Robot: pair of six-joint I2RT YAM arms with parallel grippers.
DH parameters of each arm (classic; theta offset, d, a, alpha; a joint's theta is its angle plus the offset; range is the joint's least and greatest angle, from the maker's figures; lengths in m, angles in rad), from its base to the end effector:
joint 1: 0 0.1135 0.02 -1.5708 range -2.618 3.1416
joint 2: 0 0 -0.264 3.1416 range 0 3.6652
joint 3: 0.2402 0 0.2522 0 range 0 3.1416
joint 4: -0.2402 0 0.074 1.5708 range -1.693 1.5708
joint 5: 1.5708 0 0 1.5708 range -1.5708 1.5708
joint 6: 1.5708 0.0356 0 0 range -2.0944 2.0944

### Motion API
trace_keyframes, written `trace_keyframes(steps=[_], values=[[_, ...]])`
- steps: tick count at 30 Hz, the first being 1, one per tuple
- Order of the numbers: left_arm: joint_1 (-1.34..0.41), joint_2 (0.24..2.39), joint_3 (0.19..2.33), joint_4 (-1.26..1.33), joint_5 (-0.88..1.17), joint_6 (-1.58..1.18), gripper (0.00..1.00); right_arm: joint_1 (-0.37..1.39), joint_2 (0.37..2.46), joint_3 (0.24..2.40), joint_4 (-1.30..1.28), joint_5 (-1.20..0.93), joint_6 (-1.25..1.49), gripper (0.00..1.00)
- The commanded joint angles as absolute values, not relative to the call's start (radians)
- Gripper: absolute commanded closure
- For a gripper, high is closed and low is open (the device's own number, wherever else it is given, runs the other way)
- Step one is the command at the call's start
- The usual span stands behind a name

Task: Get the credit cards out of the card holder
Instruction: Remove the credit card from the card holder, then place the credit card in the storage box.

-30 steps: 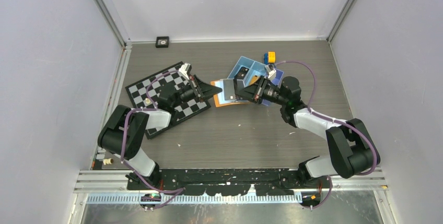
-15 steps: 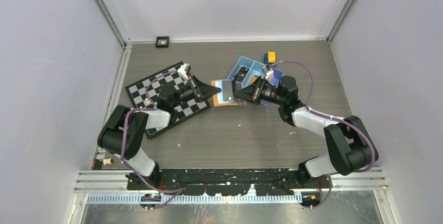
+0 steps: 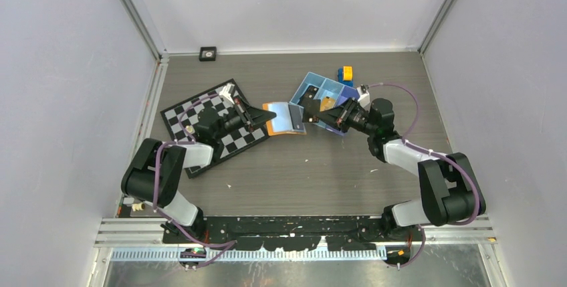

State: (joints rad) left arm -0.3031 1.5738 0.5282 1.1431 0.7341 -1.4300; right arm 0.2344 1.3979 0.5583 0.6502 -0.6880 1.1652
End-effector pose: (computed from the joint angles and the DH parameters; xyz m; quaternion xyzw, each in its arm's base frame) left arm 0.2749 -0.1110 0.2054 -0.1102 0.6721 -0.6830 0.2639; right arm 0.2695 0.0876 0.2122 0.1337 0.7449 0.5851 0.2914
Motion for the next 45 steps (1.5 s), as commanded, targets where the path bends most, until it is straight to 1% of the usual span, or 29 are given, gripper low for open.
trace_keyframes(steps=[1, 6, 8, 12, 16, 21, 28, 38, 40, 45], values=[[-0.288, 1.535, 0.524, 1.118, 0.728, -1.389, 1.00, 0.211, 1.354, 0.555, 0.686, -0.638, 1.152, 1.00], [-0.267, 1.516, 0.519, 1.064, 0.720, -1.365, 1.00, 0.205, 1.325, 0.627, 0.464, -0.459, 1.025, 0.99], [-0.260, 1.494, 0.513, 1.037, 0.711, -1.349, 1.00, 0.205, 1.337, 0.654, 0.423, -0.401, 1.005, 1.00], [-0.256, 1.427, 0.516, 0.893, 0.677, -1.272, 1.00, 0.206, 1.415, 0.702, 0.407, -0.347, 1.008, 1.00], [-0.256, 1.339, 0.527, 0.683, 0.611, -1.166, 1.00, 0.210, 1.524, 0.763, 0.424, -0.304, 1.033, 0.99], [-0.256, 1.253, 0.532, 0.560, 0.562, -1.102, 1.00, 0.219, 1.650, 0.857, 0.449, -0.304, 1.051, 1.00], [-0.256, 1.201, 0.517, 0.519, 0.519, -1.088, 1.00, 0.224, 1.720, 0.923, 0.445, -0.291, 1.040, 1.00], [-0.256, 1.162, 0.514, 0.483, 0.495, -1.074, 1.00, 0.297, 1.818, 1.056, 0.392, -0.229, 1.029, 0.99], [-0.256, 1.156, 0.514, 0.474, 0.488, -1.068, 1.00, 0.309, 1.830, 1.065, 0.390, -0.205, 1.036, 0.88], [-0.257, 1.153, 0.515, 0.471, 0.488, -1.067, 1.00, 0.314, 1.797, 1.020, 0.416, -0.162, 1.042, 0.66]])
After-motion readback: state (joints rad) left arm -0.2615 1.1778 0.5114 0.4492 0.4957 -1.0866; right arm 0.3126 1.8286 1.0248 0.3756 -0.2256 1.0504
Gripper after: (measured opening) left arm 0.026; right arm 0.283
